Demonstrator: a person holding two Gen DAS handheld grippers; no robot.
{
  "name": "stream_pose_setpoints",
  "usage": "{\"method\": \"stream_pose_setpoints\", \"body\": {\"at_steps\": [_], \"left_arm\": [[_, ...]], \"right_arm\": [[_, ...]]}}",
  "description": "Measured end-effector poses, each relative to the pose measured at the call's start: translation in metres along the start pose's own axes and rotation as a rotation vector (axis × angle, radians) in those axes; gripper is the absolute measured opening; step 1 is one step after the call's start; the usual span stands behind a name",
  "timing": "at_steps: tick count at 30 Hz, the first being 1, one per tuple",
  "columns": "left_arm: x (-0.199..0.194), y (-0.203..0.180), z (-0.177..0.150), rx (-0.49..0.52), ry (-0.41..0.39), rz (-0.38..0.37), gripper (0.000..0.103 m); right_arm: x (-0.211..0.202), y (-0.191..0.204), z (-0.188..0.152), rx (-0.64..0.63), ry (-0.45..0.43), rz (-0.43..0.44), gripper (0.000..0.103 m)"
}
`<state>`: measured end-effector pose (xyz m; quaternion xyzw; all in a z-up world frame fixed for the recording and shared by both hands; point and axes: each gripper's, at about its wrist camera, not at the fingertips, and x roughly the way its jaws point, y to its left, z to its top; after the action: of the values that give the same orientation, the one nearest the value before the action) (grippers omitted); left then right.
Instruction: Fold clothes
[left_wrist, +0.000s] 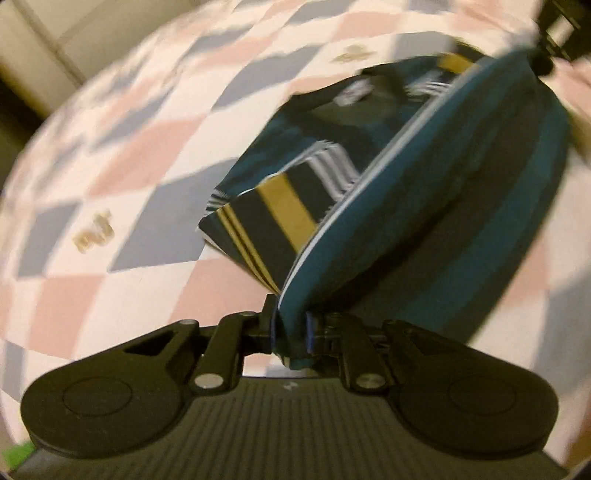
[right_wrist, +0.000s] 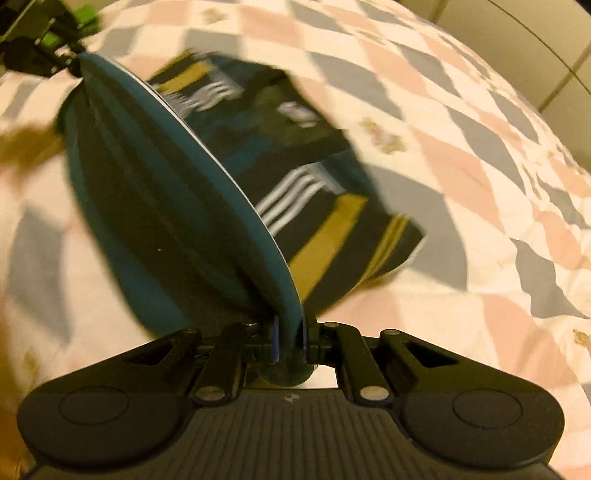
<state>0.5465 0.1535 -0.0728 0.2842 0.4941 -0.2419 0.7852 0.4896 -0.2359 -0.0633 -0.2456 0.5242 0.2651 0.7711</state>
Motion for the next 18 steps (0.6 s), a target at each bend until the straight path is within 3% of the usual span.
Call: {"method": "stream_pose_setpoints", "body": {"at_steps": [3,6,7,12,15,18], "left_arm": [[0.041,0.028,0.014,-0.188,0.065,-0.034,0.026],[0.044,0.054,0.001,-0.399,0.033,-0.089,0.034],[0.041,0.064,-0.008,-0.491,0.013,-0.122,0.039],[0.02,0.105,-0.056,-0.932,-0.138,-0.333,0.042],[0.023,0.101,-0.061,-0.984,-0.158,-0.355,0.069],[0.04,0.088,-0.053,-0.952,-0.111,-0.35,0.061]], "right_arm": [[0.038,-0.032,0.017,0.117,0.05,0.039,0.012],[0.06,-0.052,0.02,0.26,0.04,0.014,0.047],[0.058,-0.059,0.015,0.32,0.013,0.027,0.049],[0.039,-0.096,-0.039,0.732,-0.14,0.155,0.054],[0.031,-0.1,-0.075,0.953,-0.246,0.254,0.059],[0.038,-0.093,-0.084,1.021,-0.268,0.267,0.06]]}}
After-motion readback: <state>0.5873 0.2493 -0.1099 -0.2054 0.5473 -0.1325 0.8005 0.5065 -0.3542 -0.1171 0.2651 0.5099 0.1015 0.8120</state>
